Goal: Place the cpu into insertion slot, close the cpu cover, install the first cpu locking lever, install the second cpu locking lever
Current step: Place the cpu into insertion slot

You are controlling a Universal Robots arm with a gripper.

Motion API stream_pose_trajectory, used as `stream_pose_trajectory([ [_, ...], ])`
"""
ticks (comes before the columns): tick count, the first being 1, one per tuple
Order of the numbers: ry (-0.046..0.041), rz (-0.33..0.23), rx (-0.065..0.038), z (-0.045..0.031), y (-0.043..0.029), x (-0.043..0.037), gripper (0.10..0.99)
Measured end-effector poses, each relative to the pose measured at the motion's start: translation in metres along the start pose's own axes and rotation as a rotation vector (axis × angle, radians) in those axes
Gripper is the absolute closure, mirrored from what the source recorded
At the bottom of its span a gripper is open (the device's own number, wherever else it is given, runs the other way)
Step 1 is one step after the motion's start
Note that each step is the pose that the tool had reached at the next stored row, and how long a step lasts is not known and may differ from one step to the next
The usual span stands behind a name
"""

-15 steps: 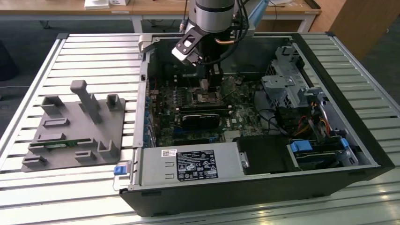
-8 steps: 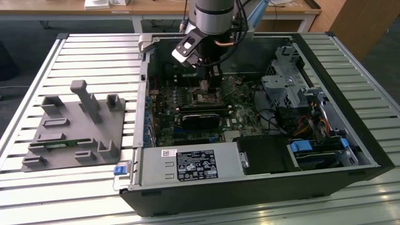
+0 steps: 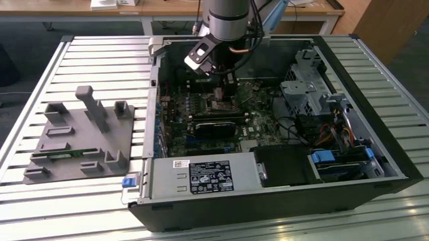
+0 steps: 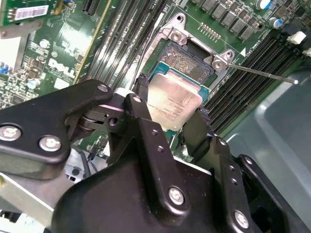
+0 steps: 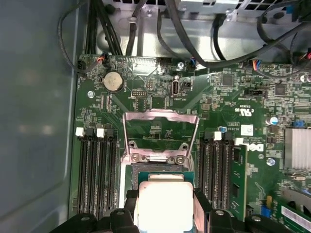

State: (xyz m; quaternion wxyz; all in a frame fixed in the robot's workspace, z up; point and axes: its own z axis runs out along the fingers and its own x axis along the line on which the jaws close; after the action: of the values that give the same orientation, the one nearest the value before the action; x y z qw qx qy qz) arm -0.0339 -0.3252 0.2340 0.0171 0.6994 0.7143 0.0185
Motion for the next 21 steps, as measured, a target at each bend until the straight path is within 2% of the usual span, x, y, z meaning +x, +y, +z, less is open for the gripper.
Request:
stream_pose_trajectory([
  [12, 0.0001, 0.000, 0.000, 0.0141, -0.0039, 0.0037, 0.553],
  [21, 0.0001, 0.000, 0.000, 0.0150, -0.0040, 0.0037, 0.553],
])
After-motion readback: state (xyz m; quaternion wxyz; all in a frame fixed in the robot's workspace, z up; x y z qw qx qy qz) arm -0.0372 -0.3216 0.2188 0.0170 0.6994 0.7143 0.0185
